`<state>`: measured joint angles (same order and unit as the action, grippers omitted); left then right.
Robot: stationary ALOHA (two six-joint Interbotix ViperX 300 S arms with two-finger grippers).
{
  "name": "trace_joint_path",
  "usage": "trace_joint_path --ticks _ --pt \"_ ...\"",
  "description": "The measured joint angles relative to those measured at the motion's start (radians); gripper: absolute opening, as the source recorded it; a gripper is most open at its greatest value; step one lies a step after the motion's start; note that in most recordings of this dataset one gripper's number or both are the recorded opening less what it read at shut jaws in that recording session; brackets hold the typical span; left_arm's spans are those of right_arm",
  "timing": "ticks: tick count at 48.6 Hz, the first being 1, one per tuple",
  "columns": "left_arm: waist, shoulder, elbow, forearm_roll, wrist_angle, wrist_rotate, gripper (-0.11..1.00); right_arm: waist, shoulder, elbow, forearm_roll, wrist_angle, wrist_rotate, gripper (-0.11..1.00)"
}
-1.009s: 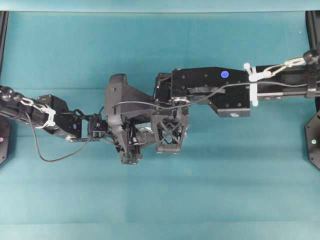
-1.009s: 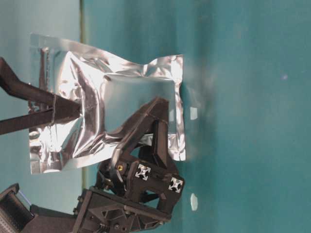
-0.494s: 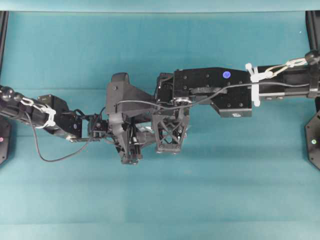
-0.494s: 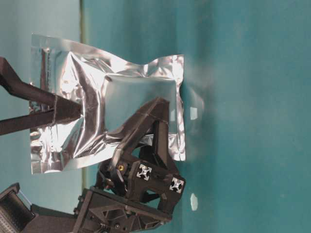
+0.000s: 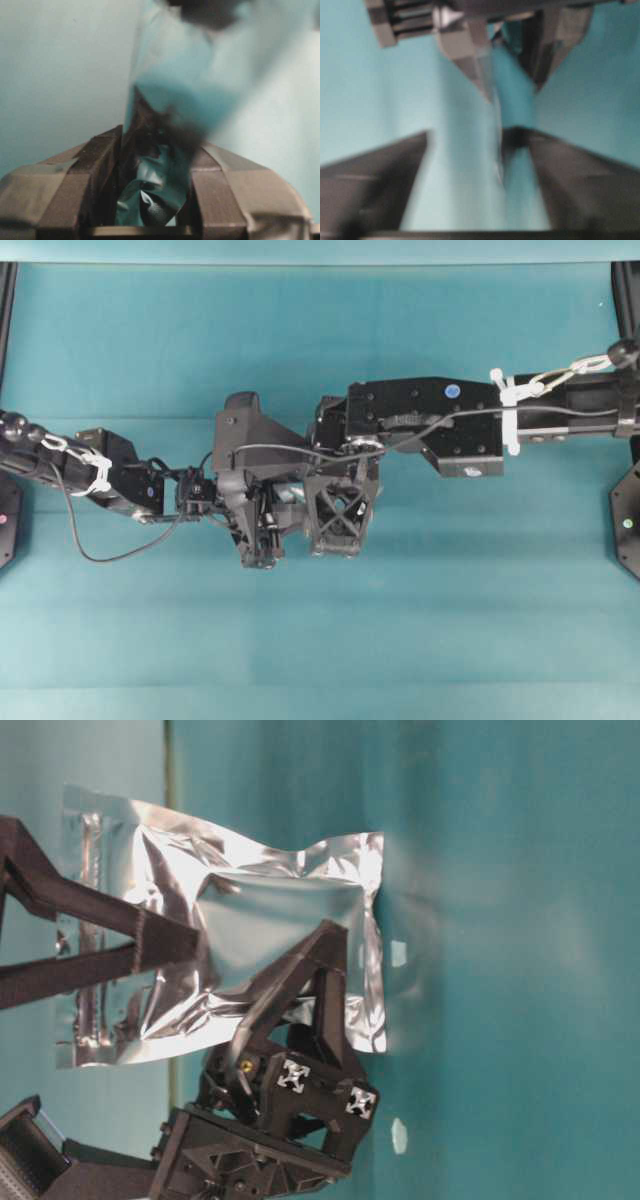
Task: Hand over the silver zip bag and make it stand upright.
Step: 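Close the left gripper on the bag's lower edge below the right gripper, then open the right gripper and pull it back to the right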
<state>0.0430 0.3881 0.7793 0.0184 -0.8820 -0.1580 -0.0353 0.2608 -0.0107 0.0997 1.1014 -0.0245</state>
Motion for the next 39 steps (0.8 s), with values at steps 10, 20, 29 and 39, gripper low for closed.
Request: trace_joint_path --ticks 10,20,29,39 --pt "0.000 0.000 0.000 0.000 0.015 0.003 0.30 0.003 -0.002 0.008 0.000 -0.029 0.000 0.91" --pt "0.000 0.000 0.000 0.000 0.026 0.003 0.30 0.003 -0.008 0.015 -0.003 -0.034 0.002 0.91" --pt "0.000 0.000 0.000 0.000 0.028 0.005 0.29 0.003 -0.043 0.021 -0.005 -0.058 0.008 0.91" --pt "-0.002 0.000 0.000 0.000 0.028 0.005 0.29 0.002 -0.127 0.052 -0.005 -0.120 0.009 0.91"
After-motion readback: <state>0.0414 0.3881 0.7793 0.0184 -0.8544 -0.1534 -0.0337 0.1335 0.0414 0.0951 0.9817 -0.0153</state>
